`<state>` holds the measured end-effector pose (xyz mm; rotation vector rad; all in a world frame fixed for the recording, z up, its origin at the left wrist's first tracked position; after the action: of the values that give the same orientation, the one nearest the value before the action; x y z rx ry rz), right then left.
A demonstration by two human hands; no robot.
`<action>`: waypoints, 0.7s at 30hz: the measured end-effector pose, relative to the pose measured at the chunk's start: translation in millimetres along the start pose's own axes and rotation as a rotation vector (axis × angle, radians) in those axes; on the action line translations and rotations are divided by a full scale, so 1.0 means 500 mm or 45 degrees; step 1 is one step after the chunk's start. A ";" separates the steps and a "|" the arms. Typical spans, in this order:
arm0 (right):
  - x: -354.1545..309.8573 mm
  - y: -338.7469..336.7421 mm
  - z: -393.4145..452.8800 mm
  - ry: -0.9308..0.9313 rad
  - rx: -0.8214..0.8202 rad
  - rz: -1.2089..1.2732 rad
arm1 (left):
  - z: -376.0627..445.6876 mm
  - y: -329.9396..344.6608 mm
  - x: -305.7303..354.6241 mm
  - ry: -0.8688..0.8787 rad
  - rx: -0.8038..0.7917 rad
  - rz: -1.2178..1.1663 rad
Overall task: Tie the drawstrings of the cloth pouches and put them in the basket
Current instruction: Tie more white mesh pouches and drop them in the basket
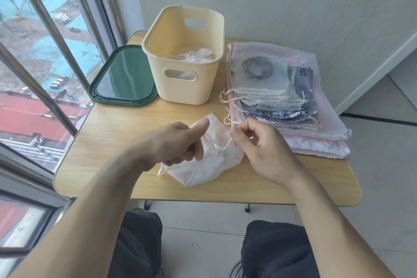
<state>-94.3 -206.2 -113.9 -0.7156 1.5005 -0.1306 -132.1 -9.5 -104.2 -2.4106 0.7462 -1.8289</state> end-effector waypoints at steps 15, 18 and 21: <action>0.003 0.011 0.000 -0.006 -0.101 -0.038 | 0.029 0.053 0.013 0.148 0.126 -0.769; -0.001 0.009 -0.002 -0.014 -0.120 0.019 | 0.028 0.055 0.018 0.229 0.034 -0.791; 0.000 -0.008 0.003 0.090 -0.086 0.174 | 0.021 0.060 0.021 0.272 -0.125 -0.789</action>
<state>-91.7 -209.0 -111.9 -0.6657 1.6228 -0.0020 -131.0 -42.6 -107.1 -2.7519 0.0763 -2.3254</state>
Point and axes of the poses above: each hand's wrist, its own z-axis towards the middle knuckle, its own y-axis out of the palm, x = y × z, the point moved 3 cm from there along z, towards the middle knuckle, and after that the axes turned 12 degrees about y, right-handed, at the moved point
